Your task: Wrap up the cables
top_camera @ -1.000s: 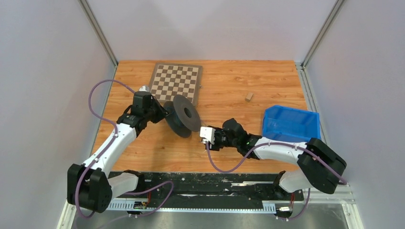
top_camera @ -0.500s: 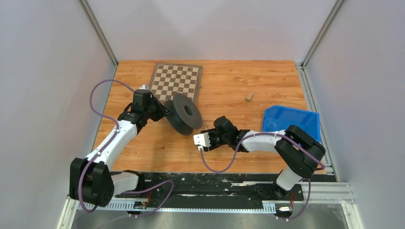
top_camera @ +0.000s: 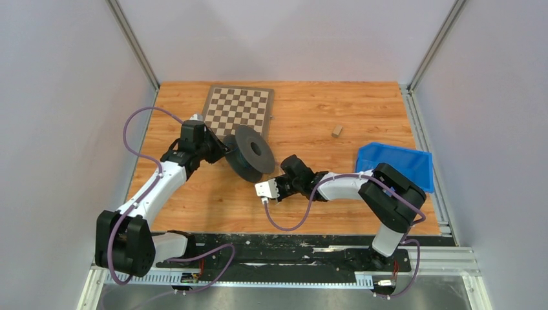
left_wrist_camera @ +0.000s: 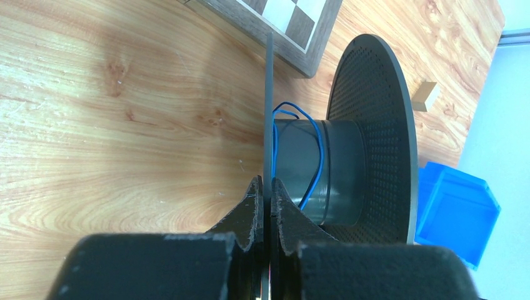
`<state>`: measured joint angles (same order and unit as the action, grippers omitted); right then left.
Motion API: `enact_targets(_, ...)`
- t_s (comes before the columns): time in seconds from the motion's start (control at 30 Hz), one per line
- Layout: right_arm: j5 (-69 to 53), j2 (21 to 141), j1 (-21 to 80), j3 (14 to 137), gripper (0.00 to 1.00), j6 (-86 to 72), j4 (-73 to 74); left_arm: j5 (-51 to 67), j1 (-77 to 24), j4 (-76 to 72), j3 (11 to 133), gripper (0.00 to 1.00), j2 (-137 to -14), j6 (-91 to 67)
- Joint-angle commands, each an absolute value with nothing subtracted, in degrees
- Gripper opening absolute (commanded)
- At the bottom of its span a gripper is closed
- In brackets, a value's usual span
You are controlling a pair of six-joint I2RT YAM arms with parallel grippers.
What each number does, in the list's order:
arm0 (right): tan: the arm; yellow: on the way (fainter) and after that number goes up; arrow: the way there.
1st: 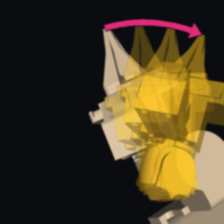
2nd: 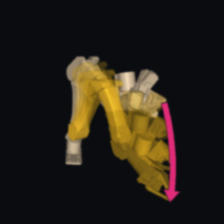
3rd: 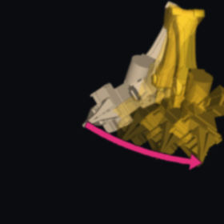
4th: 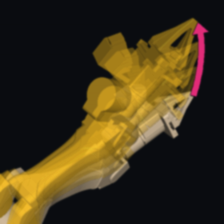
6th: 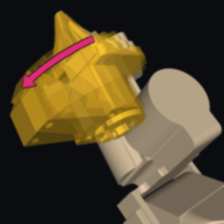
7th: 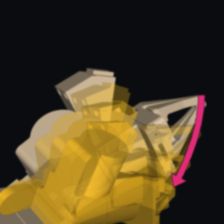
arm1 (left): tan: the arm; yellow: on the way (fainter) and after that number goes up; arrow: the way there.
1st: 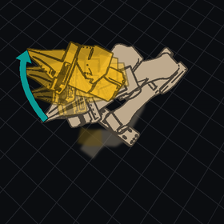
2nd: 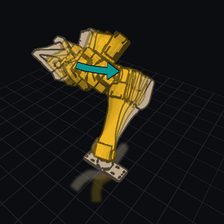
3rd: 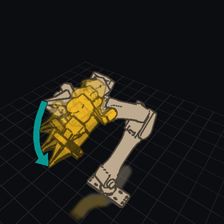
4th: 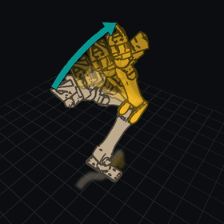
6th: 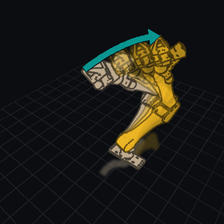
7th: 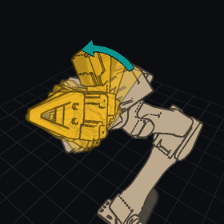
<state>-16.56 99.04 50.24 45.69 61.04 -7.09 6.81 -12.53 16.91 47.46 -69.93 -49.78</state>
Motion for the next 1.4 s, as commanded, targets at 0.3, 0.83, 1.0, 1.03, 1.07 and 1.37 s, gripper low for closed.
enact_targets(0.3,-19.38,100.03,51.75,48.61,0.0,56.59,-2.73,7.48,-12.11,14.97,49.51,0.0,-69.96,-48.99)
enact_targets(0.83,-22.49,87.9,51.87,42.32,0.0,30.33,-15.71,9.4,-12.19,8.32,46.11,0.0,-66.83,-42.49)
enact_targets(1.0,-24.97,83.76,51.86,42.22,0.0,19.1,-23.23,8.28,-13.26,0.96,40.93,0.0,-61.33,-38.73)
enact_targets(1.03,-25.53,83.67,51.89,41.61,0.0,17.64,-25.67,6.88,-13.86,-1.19,40.33,0.0,-59.92,-38.12)
enact_targets(1.07,-26.36,84.0,52.0,41.53,0.0,16.15,-27.78,6.3,-14.18,-2.56,39.22,0.0,-59.23,-37.95)
enact_targets(1.37,-24.88,88.46,55.39,45.7,0.0,8.84,-33.57,3.36,-16.56,-1.21,39.52,0.0,-57.63,-41.84)
